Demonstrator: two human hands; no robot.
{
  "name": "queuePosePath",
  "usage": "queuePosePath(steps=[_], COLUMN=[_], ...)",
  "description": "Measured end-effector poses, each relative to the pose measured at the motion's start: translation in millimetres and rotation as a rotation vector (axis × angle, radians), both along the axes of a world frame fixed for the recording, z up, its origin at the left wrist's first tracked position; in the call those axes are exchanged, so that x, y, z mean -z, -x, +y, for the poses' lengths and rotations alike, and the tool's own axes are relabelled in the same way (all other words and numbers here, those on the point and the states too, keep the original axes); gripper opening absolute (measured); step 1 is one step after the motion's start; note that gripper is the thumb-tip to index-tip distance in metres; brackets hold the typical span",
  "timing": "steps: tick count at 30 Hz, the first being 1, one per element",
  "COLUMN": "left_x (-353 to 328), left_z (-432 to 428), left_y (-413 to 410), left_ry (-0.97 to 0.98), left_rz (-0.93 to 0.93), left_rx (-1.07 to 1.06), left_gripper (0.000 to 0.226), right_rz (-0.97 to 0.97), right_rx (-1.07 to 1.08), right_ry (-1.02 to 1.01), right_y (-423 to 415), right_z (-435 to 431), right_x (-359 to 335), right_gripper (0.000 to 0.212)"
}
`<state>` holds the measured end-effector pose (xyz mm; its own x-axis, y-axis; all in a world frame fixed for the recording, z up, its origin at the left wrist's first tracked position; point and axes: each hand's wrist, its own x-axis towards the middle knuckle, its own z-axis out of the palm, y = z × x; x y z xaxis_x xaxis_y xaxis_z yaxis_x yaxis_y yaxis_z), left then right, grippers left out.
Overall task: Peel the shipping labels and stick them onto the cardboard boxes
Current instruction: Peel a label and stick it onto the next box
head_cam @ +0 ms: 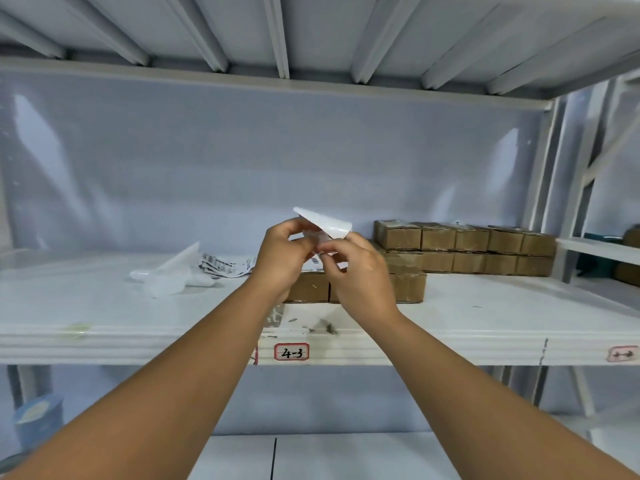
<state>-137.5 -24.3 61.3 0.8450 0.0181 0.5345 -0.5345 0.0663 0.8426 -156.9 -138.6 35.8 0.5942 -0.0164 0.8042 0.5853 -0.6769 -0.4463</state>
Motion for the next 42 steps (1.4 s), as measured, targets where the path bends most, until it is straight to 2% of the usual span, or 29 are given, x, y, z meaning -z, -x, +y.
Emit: queuePosePath(steps=[5, 9, 11, 13, 15, 17, 23, 25, 27, 31, 34, 36, 38, 42], left_x=[-6.5, -8.6, -9.4, -10.1, -10.1, -7.7, -1.6, 3.4, 10.9, 18.1, 20.6, 24.7, 27.6, 28.7], left_z=[-29.8, -49.3, -58.2, -68.4, -76.5, -83.3, -99.9, -102.9, -103.7, -105.9, -110.2, -112.9, -115.0, -114.6], left_y=[-6.4, -13.5, -19.3, -28.4, -40.0, -55.4, -87.7, -95.7, -103.2, -105.0, -97.6, -94.0, -91.3, -91.5], left_ry=[-0.021, -0.088, -0.092, -0.065, -0.046, -0.078, -0.586, -0.625, -0.568, -0.539, -0.715, -0.937, -1.084, -1.134], left_rz=[0.060, 0.089, 0.107, 0.140, 0.172, 0.171, -0.129, -0.194, -0.208, -0.311, -0.443, -0.507, -0.521, -0.491], left_rx=[-0.019, 0.038, 0.097, 0.144, 0.176, 0.177, -0.065, -0.101, -0.136, -0.185, -0.220, -0.361, -0.470, -0.495], left_gripper=[0.040, 0.038, 0.036, 0.035, 0.033, 0.031, 0.026, 0.022, 0.019, 0.017, 0.022, 0.030, 0.034, 0.034], right_rz=[0.176, 0.251, 0.302, 0.365, 0.407, 0.389, 0.396, 0.365, 0.330, 0.241, 0.212, 0.251, 0.311, 0.357], right_rx=[0.028, -0.002, 0.023, -0.066, -0.198, -0.228, -0.203, -0.206, -0.207, -0.209, -0.247, -0.284, -0.265, -0.214], right_ry=[-0.020, -0.296, -0.361, -0.440, -0.505, -0.526, -0.599, -0.658, -0.710, -0.655, -0.748, -0.820, -0.791, -0.743], right_y=[10.8, 2.5, -10.2, -23.2, -33.6, -45.1, -86.8, -96.0, -102.4, -105.7, -106.5, -107.6, -109.3, -110.3], right_z=[-34.3, -62.9, -78.0, -90.9, -100.3, -108.7, -128.8, -135.1, -140.8, -149.6, -155.0, -156.5, -156.3, -155.2], right_x=[-4.1, -10.6, -15.6, -19.6, -22.4, -25.9, -19.7, -15.9, -14.5, -9.4, -6.0, -5.6, -3.0, 2.9], right_gripper=[0.032, 0.020, 0.020, 0.015, 0.019, 0.024, 0.029, 0.028, 0.027, 0.030, 0.031, 0.028, 0.027, 0.025])
